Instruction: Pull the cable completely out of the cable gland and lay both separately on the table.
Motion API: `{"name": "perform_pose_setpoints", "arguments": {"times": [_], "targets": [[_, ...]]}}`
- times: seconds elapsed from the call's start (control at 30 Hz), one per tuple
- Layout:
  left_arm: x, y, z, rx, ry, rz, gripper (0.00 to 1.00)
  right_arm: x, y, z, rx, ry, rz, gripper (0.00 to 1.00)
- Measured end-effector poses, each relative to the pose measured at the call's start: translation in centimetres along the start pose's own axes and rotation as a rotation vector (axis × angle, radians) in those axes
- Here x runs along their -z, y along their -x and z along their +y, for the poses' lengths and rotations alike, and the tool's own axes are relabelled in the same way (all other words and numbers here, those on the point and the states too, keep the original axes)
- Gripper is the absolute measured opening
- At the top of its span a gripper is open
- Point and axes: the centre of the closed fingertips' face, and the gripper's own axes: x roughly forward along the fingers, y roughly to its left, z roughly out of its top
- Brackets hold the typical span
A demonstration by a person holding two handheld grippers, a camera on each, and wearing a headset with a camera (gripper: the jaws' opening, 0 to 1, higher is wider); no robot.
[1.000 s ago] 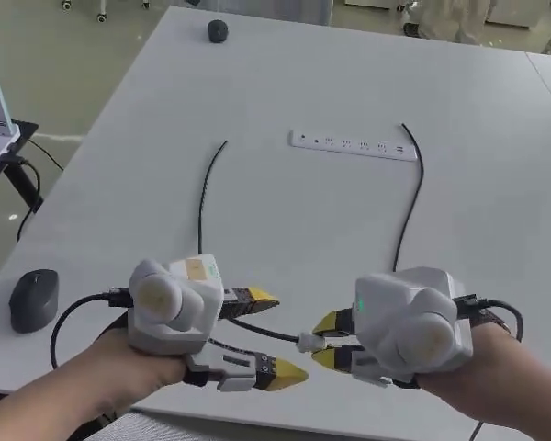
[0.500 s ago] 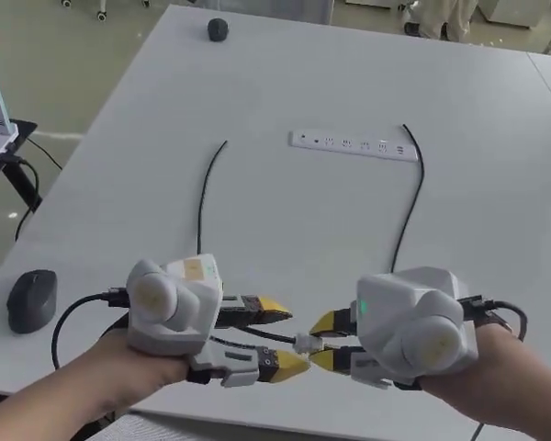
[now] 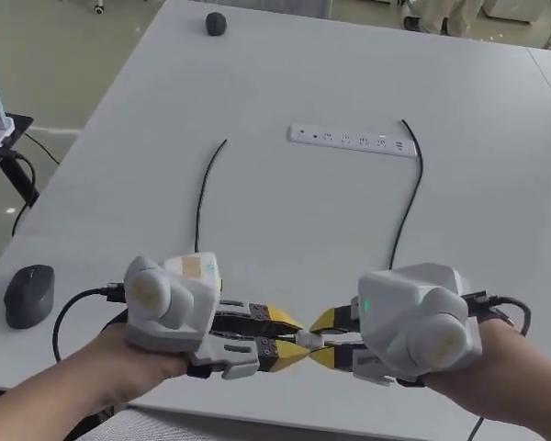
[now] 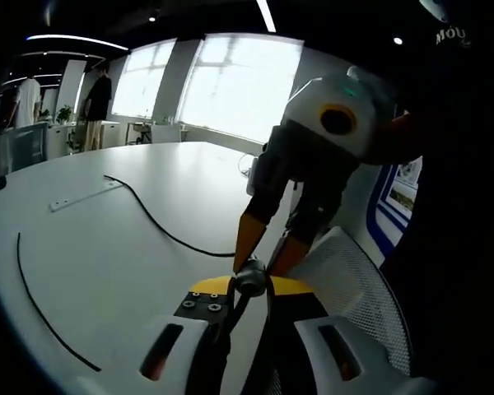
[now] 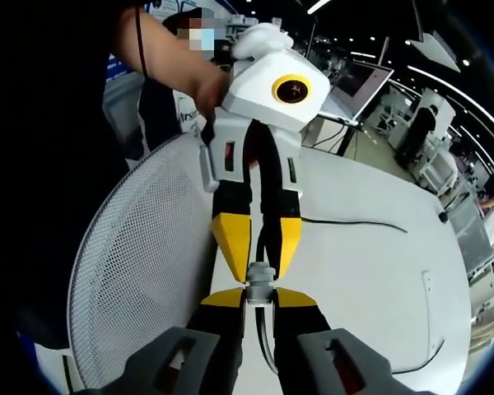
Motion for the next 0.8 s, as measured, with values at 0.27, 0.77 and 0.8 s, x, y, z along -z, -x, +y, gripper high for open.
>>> {"name": "perform_pose_setpoints", "arguments": {"times": [0.27,0.77,0.8], "targets": [[0.39,-0.15,-0.29,0.019,-0.03,0.028,0.16,0.11,-0.2,0.29,-0.014,0.025,0.008,0.08],[0.25,-0.36,0.05,0.012,-0.032,0.04,0.14,0.24,-0.08,-0.23,-0.039,0.002,-0.002,0.1],[0.32,-0.38,0.08,0.011,-0.042,0.044,0.14,0.33,-0.09,-0.29,-0.041,-0.002,0.001,0.11]]}}
